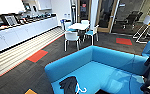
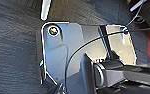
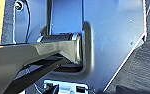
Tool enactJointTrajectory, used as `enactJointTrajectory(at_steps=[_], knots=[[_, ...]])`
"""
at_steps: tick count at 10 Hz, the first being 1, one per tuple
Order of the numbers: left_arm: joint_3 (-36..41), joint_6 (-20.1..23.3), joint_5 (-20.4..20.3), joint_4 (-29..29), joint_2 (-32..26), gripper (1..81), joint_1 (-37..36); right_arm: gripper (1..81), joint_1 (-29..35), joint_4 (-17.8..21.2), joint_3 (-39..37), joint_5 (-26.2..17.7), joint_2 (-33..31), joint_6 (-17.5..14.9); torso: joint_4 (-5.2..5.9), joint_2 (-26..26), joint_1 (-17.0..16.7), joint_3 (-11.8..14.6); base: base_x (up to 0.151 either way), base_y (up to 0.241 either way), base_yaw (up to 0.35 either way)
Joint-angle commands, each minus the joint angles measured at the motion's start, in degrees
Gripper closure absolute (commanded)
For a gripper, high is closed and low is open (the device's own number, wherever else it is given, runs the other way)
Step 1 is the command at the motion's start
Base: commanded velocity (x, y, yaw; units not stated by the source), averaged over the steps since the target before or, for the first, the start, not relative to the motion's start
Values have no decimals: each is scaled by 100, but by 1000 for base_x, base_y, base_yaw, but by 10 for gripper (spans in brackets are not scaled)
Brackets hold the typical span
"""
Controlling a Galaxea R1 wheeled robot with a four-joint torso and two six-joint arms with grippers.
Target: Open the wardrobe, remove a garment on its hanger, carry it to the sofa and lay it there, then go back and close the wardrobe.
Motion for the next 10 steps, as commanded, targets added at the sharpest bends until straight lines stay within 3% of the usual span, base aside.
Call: enactJointTrajectory(at_steps=[1,10], knots=[[-333,5,178,83,89,10,-42,10,107,-30,76,-448,152,-36,0,0,7,0,0,0,0],[-422,5,160,118,186,10,2,10,107,-30,76,-448,152,-36,0,-9,7,2,-43,0,0]])
